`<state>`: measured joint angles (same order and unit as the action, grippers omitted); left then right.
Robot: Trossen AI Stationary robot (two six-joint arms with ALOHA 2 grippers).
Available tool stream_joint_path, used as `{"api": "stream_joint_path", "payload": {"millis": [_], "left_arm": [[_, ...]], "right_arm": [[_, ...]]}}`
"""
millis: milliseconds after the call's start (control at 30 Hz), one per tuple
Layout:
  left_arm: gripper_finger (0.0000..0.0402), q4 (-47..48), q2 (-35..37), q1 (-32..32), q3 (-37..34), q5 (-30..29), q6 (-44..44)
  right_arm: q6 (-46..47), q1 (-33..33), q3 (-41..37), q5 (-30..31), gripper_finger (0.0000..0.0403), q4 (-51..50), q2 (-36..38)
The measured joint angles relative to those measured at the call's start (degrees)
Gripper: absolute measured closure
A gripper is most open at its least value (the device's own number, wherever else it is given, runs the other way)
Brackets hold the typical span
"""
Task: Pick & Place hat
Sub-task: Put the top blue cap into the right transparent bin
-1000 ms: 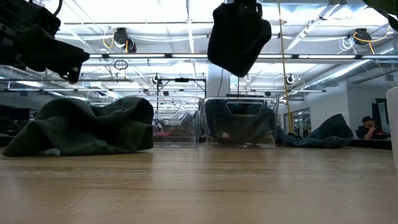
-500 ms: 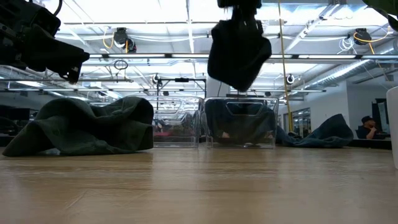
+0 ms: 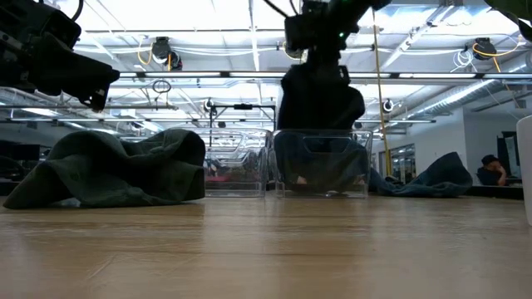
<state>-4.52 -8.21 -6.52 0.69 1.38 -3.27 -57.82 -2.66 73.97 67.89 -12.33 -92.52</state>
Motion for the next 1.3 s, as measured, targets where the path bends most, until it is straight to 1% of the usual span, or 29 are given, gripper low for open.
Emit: {"api": "stream_joint_path", "payload": {"millis": [200, 567, 833, 1167, 1300], "left_arm": [[0.0325, 0.0, 0.0, 0.0, 0.0, 0.0, 0.0], [0.0325, 0.0, 0.0, 0.0, 0.0, 0.0, 0.0], [0.0325, 0.0, 0.0, 0.0, 0.0, 0.0, 0.0], [0.0325, 0.0, 0.0, 0.0, 0.0, 0.0, 0.0], [0.0325, 0.0, 0.0, 0.0, 0.0, 0.0, 0.0]], "right_arm": [[2.5, -0.7, 0.0, -0.7, 0.0403, 0.4, -4.5], [11.8, 0.6, 0.0, -2.4, 0.0403, -0.4, -10.2], [16.3, 2.1, 0.0, -7.3, 0.0403, 0.1, -12.6], [19.8, 3.1, -2.6, -13.8, 0.0403, 1.8, -12.5], [21.8, 2.8, -3.4, -15.7, 0.0390, 1.8, -12.5]]}}
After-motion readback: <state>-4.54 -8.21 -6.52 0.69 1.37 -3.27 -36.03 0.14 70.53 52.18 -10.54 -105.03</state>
